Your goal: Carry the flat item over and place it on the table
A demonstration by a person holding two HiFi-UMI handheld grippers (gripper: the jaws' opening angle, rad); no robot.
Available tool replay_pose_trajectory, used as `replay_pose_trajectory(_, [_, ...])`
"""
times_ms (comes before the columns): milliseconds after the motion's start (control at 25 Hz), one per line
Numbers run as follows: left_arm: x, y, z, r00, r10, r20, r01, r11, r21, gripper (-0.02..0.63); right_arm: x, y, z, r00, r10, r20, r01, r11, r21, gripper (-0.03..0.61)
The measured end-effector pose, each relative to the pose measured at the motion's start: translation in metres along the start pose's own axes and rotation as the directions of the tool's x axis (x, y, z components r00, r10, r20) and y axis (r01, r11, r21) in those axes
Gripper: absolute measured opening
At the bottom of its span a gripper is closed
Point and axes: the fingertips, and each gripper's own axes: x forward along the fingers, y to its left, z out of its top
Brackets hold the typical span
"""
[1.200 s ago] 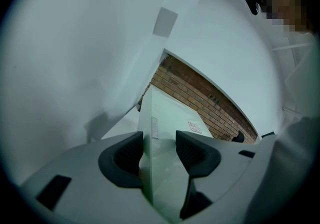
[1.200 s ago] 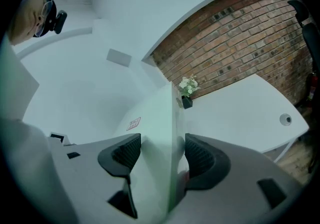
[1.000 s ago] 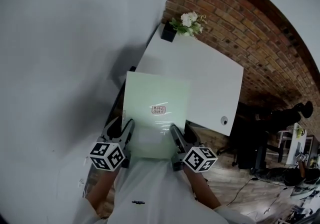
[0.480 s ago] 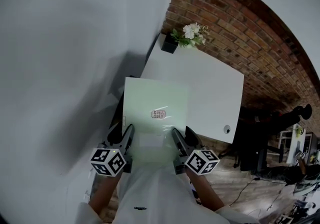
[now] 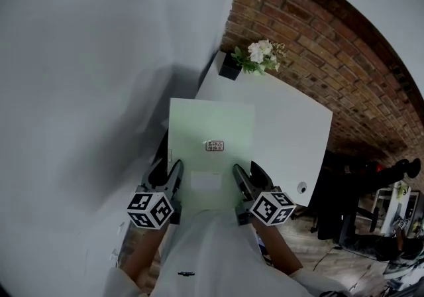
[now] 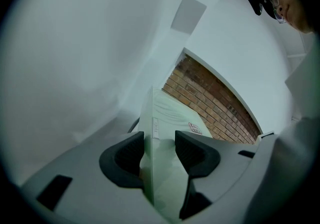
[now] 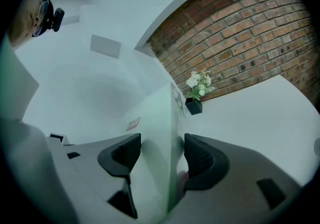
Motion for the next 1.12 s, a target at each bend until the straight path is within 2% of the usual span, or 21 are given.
replay_pose_trajectory(480, [0.076, -0.021, -0.001, 0.986, 0.146, 0.075, -0.144, 0.989, -0.036, 0.204, 0.054, -0.067, 0.058, 0.989, 0.108, -0.097, -0.114, 0.992, -0.057, 0.285])
replay_pose_trajectory(760, [0.108, -0.007, -0.006, 0.979, 0.192, 0.063, -0.187, 0.979, -0.085, 0.204, 0.090, -0.089, 0.064, 0.980, 0.115, -0.161, -0.127, 0.990, -0.069, 0.285])
replay_pose_trajectory(1120, [0.145, 0.026, -0.007, 0.975, 0.213, 0.061, -0.206, 0.973, -0.101, 0.204, 0.139, -0.106, 0.062, 0.976, 0.111, -0.185, -0.128, 0.989, -0.078, 0.285])
